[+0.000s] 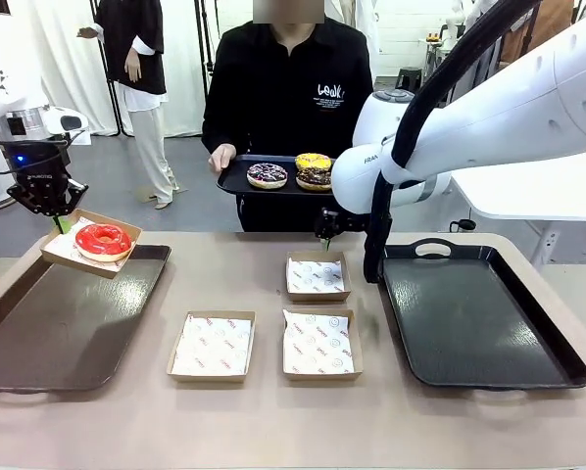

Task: Individually package the donuts and arrange them on the tray.
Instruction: Place the picked Paper togo box on the Handle tray while simultaneously picking up another Paper togo box from the table with the other hand.

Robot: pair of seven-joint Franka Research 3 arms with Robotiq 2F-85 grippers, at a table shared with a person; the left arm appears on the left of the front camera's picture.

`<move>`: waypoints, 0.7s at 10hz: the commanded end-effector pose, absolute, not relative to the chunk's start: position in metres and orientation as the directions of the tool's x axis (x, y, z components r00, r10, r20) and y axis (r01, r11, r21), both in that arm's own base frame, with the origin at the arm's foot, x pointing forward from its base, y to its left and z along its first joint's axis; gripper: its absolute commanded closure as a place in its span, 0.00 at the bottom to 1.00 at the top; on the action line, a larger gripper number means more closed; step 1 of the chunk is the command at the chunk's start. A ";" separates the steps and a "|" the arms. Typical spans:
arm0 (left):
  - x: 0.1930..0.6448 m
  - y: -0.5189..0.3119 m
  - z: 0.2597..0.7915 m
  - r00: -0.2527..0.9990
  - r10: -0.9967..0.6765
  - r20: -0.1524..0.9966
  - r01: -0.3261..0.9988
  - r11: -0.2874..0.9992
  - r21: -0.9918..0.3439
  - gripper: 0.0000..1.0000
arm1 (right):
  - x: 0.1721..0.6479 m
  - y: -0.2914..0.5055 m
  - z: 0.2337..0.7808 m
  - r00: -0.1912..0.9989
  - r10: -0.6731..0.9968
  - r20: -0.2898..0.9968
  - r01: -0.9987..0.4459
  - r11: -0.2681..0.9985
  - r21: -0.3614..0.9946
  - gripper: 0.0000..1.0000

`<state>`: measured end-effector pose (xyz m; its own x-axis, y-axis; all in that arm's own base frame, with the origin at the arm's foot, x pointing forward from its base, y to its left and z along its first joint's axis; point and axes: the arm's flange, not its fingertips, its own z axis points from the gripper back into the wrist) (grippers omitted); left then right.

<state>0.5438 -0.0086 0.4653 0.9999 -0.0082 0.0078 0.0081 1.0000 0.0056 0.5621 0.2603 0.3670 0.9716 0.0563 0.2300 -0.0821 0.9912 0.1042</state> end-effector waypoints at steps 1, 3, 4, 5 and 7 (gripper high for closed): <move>0.542 -0.009 0.469 1.000 -0.003 0.008 0.003 1.000 0.006 0.99 | 0.562 0.260 0.369 0.969 0.076 0.234 -0.102 0.990 0.102 0.00; 0.542 -0.009 0.469 1.000 -0.003 0.008 0.003 1.000 0.006 0.99 | 0.562 0.260 0.369 0.969 0.076 0.234 -0.102 0.990 0.102 0.00; 0.542 -0.009 0.469 1.000 -0.003 0.008 0.003 1.000 0.006 0.99 | 0.562 0.260 0.369 0.969 0.076 0.234 -0.102 0.990 0.102 0.00; 0.542 -0.009 0.469 1.000 -0.003 0.008 0.003 1.000 0.006 0.99 | 0.562 0.260 0.369 0.969 0.076 0.234 -0.102 0.990 0.102 0.00; 0.544 -0.009 0.465 1.000 -0.008 0.008 0.008 1.000 0.006 0.99 | 0.562 0.258 0.359 0.975 0.048 0.215 -0.070 0.993 0.099 0.00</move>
